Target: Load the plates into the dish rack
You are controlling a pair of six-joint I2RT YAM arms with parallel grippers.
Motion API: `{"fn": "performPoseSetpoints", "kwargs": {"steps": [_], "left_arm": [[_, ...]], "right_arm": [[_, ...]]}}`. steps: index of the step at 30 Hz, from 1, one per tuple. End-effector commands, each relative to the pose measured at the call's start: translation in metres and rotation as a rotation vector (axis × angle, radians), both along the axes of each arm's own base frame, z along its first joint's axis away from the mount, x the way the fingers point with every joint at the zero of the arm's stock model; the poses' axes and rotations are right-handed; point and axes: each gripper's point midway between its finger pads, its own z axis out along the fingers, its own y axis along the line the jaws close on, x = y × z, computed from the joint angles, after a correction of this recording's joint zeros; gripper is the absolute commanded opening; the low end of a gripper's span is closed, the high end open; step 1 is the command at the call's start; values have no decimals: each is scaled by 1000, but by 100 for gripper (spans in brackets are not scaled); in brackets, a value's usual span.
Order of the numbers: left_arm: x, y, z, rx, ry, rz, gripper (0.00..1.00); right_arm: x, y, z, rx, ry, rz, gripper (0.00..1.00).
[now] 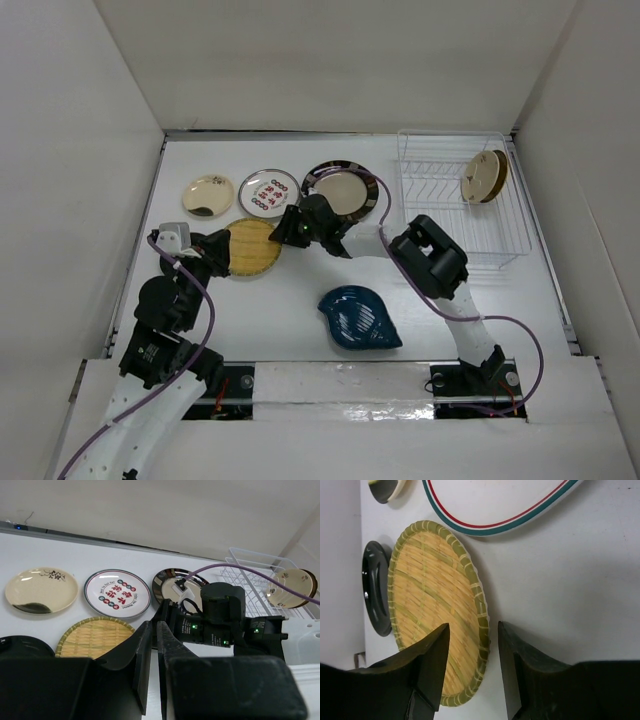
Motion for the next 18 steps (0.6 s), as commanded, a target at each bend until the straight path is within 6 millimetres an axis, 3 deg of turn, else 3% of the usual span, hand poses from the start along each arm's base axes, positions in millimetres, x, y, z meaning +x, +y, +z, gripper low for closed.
{"fn": "performPoseSetpoints", "kwargs": {"steps": [1,3,4,8,12,13,15,16,18], "left_arm": [[2,-2,16,-10,-53,-8,8],[2,0,17,-11,-57,-2,8],[1,0,18,-11,-59,0,8],[1,1,17,-10,-56,3,8],[-2,0,20,-15,-70,-6,9],[-4,1,22,-17,-79,-7,9],[-6,1,25,-25,-90,-11,9],[-8,2,27,-31,-99,-11,9],[-12,3,29,-36,-109,-17,9]], "right_arm": [[-1,-3,-12,72,61,12,44],[-6,-2,-13,94,71,23,36],[-7,-2,-12,101,71,26,23],[-11,-8,-1,107,50,24,2],[-16,-17,31,135,-9,26,0],[-13,-23,57,162,-50,19,0],[-15,-35,72,166,-80,7,0],[-17,-38,100,189,-131,15,0],[-11,-59,115,170,-161,-16,0]]}}
